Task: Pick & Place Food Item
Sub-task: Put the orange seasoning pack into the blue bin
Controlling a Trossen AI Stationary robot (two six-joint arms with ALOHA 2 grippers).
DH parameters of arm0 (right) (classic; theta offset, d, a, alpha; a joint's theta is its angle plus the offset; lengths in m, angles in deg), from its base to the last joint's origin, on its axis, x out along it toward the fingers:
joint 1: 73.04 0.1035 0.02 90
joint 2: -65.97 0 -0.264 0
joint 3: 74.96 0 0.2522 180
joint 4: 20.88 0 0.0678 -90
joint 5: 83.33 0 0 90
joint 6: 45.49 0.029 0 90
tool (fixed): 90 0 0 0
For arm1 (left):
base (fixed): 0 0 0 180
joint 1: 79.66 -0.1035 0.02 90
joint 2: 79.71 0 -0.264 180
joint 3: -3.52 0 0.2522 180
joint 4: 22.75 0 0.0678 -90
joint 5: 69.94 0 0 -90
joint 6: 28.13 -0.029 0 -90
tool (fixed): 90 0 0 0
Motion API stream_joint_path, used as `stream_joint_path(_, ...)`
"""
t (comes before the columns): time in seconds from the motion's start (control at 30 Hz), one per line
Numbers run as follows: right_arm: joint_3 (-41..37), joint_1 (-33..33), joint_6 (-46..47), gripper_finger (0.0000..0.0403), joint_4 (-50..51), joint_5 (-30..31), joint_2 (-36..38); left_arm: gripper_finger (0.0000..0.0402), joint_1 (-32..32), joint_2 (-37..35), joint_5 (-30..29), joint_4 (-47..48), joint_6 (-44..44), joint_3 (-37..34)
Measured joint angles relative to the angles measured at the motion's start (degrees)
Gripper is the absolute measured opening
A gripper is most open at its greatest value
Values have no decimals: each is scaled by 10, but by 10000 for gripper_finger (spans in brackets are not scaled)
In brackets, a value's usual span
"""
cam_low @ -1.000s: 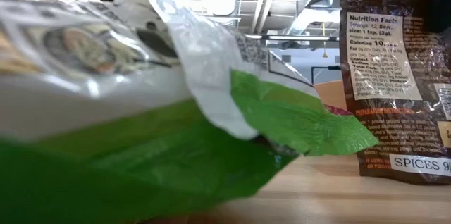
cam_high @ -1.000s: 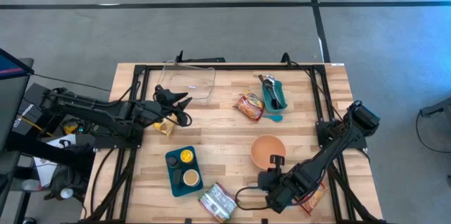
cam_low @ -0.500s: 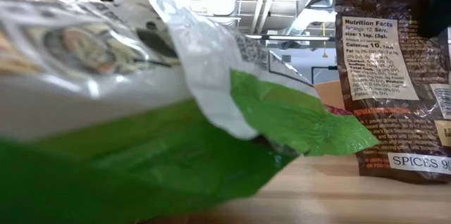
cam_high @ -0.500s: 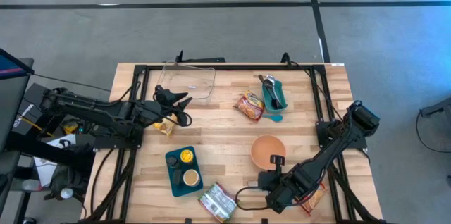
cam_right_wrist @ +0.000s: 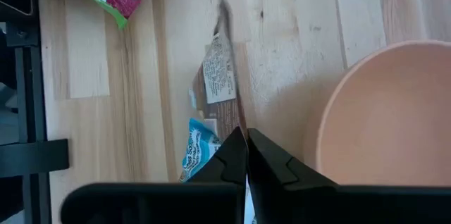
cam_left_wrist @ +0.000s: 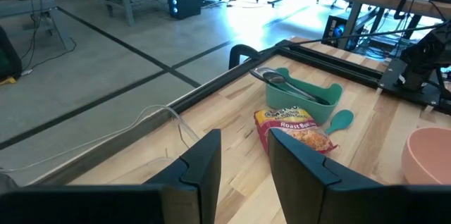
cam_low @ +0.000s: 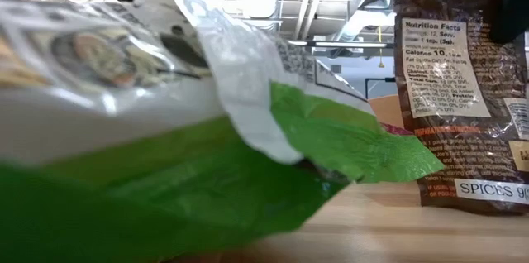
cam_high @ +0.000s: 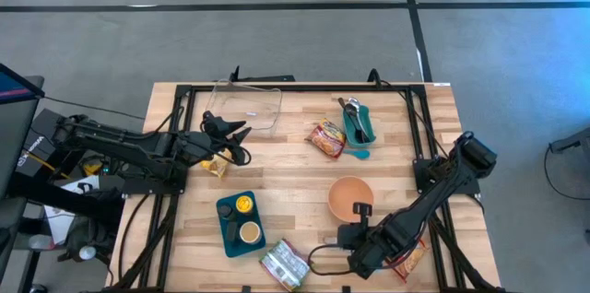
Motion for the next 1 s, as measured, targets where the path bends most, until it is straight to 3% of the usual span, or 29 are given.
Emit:
stream_joint_path(0.13, 11, 0, -9, 1, 7, 15, 7, 112, 0, 0, 24, 0, 0, 0)
stream_joint_path(0.5, 47, -10, -52, 0, 8, 59, 28, 112, 0, 0, 192, -23, -1, 0)
stream_joint_path(0.8, 59, -49, -92, 0, 3, 61, 30, 112, 0, 0, 317, -23, 1, 0)
stream_joint_path(1.0, 59, -81, -120, 0, 3, 61, 30, 112, 11, 0, 349, -23, 4, 0)
